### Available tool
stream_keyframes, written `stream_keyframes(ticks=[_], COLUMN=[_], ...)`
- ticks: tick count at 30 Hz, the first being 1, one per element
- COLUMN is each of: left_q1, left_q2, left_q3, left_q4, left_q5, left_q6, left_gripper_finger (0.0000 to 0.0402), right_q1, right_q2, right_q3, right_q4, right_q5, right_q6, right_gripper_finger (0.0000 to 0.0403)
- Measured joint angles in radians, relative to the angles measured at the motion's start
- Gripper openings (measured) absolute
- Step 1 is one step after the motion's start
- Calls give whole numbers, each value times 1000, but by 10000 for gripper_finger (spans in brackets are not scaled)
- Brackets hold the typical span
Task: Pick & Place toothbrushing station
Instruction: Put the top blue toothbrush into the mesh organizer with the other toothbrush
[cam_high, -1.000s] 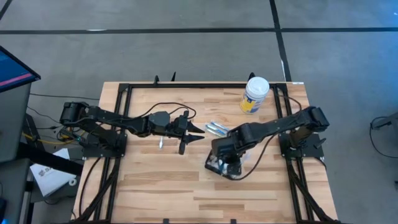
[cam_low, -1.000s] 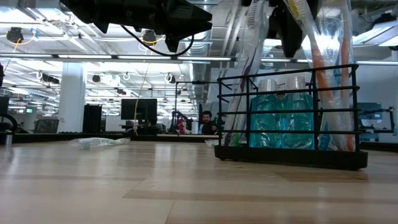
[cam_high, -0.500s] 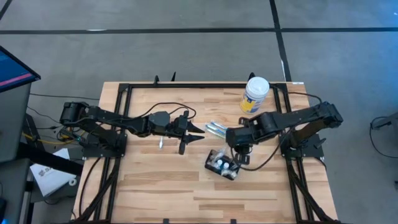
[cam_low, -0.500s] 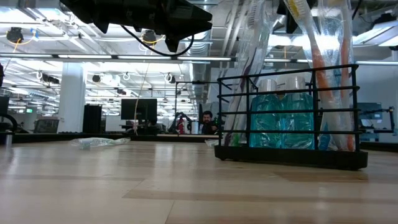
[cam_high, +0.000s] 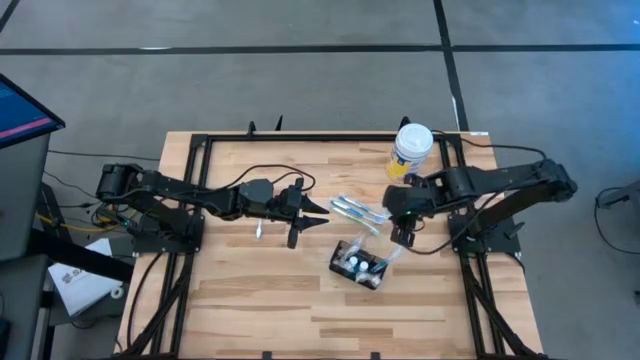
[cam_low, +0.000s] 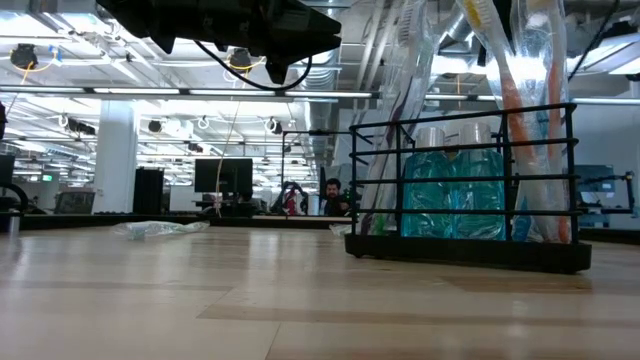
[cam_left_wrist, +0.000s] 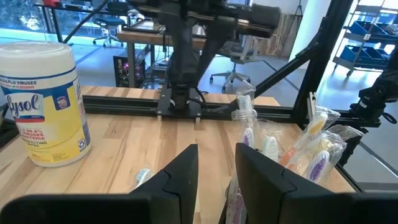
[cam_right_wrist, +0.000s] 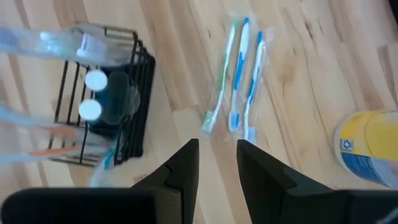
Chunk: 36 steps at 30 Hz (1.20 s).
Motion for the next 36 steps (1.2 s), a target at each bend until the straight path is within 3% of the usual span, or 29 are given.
stream_keyframes(ticks=[17, 36], left_q1=[0, 0], left_q2=[0, 0], left_q3=[0, 0], left_q4=[0, 0], left_q5=[0, 0], left_q6=[0, 0], left_gripper_finger=[100, 100], right_q1=[-84, -197], right_q2=[-283, -319], right_q3=[-418, -781], right_q4=[331, 716], right_q5=[20, 15], right_q6=[-19, -60], right_gripper_finger=[100, 100])
